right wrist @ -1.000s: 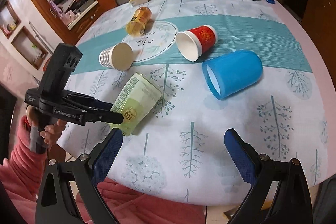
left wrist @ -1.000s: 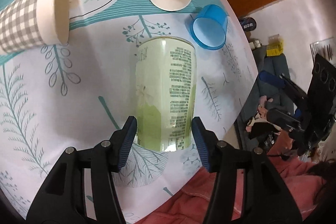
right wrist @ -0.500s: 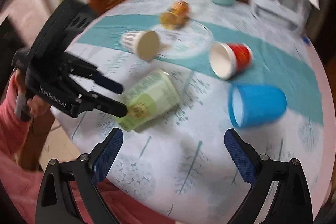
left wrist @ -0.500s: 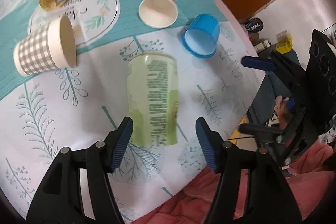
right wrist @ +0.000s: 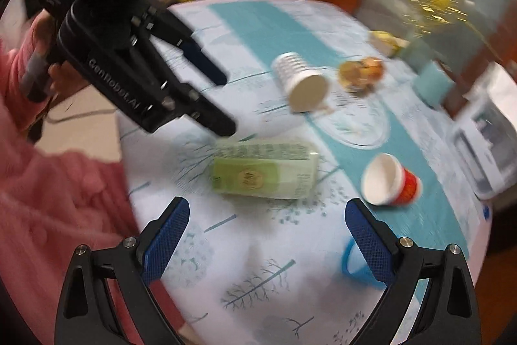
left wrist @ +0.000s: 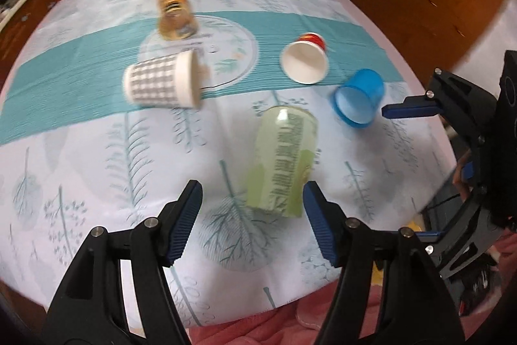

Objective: Flip cup upright
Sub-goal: 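Grasp the carton with the right tool while the left tool releases it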

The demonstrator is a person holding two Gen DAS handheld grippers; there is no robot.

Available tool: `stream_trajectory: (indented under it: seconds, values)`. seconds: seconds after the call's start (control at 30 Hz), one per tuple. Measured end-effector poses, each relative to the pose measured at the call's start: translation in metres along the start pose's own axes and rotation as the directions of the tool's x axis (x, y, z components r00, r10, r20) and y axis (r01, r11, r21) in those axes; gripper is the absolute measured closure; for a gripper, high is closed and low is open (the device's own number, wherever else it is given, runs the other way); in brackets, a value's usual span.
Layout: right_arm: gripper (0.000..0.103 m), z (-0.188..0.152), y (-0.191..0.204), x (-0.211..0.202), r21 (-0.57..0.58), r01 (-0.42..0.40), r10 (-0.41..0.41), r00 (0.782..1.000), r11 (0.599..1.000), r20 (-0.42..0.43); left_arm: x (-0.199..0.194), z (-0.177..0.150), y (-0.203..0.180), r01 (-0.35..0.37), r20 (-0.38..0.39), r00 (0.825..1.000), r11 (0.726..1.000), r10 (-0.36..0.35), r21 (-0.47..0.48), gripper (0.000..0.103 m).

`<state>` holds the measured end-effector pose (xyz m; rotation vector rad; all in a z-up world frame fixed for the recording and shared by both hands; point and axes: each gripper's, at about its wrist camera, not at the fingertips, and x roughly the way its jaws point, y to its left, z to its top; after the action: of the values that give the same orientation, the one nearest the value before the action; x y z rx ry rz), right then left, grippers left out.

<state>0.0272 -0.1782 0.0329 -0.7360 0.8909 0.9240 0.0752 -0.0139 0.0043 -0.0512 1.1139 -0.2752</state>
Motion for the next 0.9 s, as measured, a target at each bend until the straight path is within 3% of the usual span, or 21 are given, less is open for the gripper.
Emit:
stream_trajectory:
  seconds: [0.13,0.33,0.53,0.63,0.8,0.9]
  values:
    - [0.004,0.006,0.012,0.02,-0.173,0.017,-0.027,0.998,0.985,-0.055,0.008,-0.014,0.011,-0.036,-0.007,0.999,0.996,0.035,-0.08,0.041]
    - [0.004,0.008,0.02,0.062,-0.383,0.056,-0.116,0.984,0.922,-0.135,0.015,-0.033,0.021,-0.073,-0.014,0.997,0.989,0.071,-0.128,0.041]
    - [0.005,0.01,0.035,0.094,-0.586,0.068,-0.183,0.973,0.808,-0.14,0.023,-0.041,0.039,-0.021,-0.043,0.999,0.982,0.014,-0.188,0.041]
    - [0.005,0.011,0.043,0.108,-0.681,0.061,-0.21,0.968,0.73,-0.139,0.021,-0.043,0.044,-0.051,-0.038,0.998,0.981,0.044,-0.189,0.041]
    - [0.006,0.014,0.058,0.129,-0.8,0.04,-0.23,0.965,0.598,-0.124,0.027,-0.044,0.055,-0.036,-0.052,0.998,0.977,0.025,-0.211,0.041]
    - [0.012,0.02,0.064,0.139,-0.818,0.012,-0.221,0.965,0.575,-0.141,0.032,-0.047,0.063,-0.004,-0.065,0.998,0.972,-0.012,-0.235,0.041]
